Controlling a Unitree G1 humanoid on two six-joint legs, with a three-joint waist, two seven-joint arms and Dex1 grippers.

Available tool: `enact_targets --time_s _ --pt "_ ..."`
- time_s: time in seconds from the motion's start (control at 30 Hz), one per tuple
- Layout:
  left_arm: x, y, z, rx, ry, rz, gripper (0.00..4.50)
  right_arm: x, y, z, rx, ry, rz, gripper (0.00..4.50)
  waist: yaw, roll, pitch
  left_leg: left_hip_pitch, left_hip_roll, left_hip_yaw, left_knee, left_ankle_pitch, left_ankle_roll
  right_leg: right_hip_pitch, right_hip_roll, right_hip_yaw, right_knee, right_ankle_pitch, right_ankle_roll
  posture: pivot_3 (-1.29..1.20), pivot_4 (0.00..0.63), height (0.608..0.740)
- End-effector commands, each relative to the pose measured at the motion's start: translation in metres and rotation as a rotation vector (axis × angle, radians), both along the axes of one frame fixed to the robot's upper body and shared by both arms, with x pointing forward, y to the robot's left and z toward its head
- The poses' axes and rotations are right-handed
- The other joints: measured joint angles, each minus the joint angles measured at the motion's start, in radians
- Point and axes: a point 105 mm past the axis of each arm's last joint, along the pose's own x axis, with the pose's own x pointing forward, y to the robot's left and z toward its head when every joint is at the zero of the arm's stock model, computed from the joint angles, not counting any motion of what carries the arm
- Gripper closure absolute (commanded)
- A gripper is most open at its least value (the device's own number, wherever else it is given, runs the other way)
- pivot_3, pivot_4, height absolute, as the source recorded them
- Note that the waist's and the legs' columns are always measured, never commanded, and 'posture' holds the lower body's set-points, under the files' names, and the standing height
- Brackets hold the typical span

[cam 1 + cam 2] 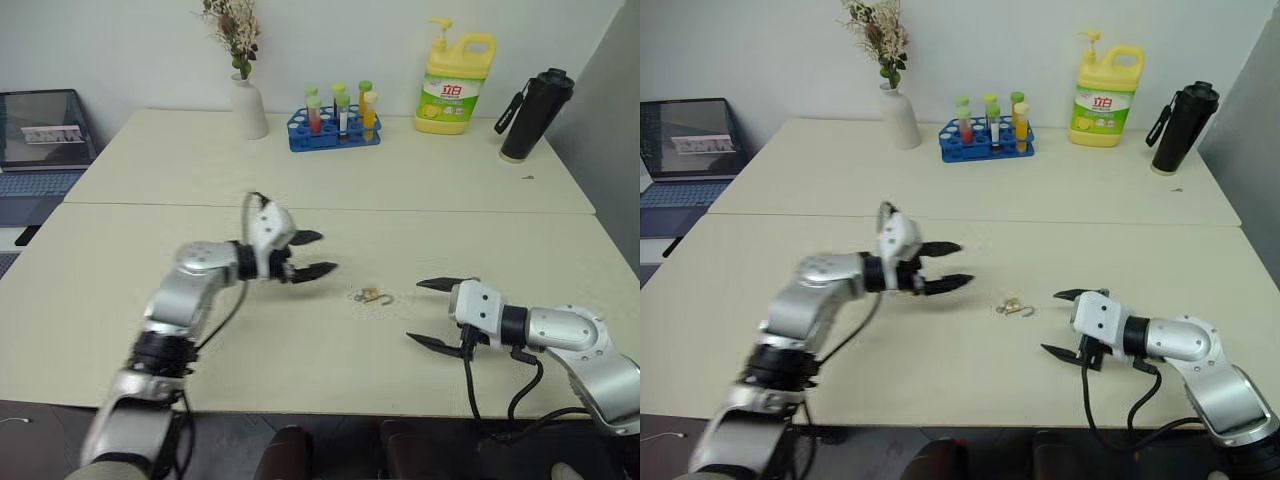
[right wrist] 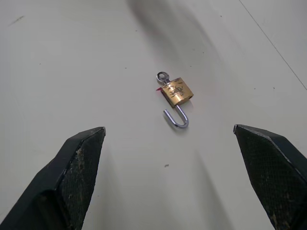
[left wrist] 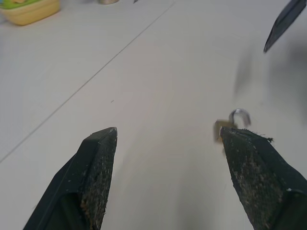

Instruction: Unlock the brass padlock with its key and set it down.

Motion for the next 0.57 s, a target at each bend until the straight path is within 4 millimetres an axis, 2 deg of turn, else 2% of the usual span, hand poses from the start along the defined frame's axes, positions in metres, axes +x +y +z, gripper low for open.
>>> enact_targets --time_s 0.03,0.23,0.57 --pt "-0.020 0.004 0.002 0.085 -0.066 -0.045 0.91 -0.002 0.000 0.013 0.016 -0.041 0.033 0.00 0.004 0.000 0.000 0.000 0.000 0.000 0.000 0.000 0.000 0.000 0.000 0.000 0.000 0.000 0.000 0.00 0.150 0.740" --pt "-0.041 0.016 -0.005 0.119 -0.027 -0.024 0.91 0.002 -0.008 0.021 0.033 0.014 0.055 0.00 0.019 -0.001 0.000 -0.001 0.000 0.000 0.001 0.000 0.001 0.000 -0.001 -0.001 -0.001 0.000 0.000 0.00 0.150 0.740" --pt "-0.049 0.009 -0.007 0.081 0.007 -0.065 0.91 0.005 -0.010 0.021 0.024 0.035 0.074 0.00 0.023 -0.001 0.001 0.000 0.000 0.000 0.000 0.000 0.001 0.000 0.000 -0.001 0.000 0.000 0.000 0.00 0.150 0.740"
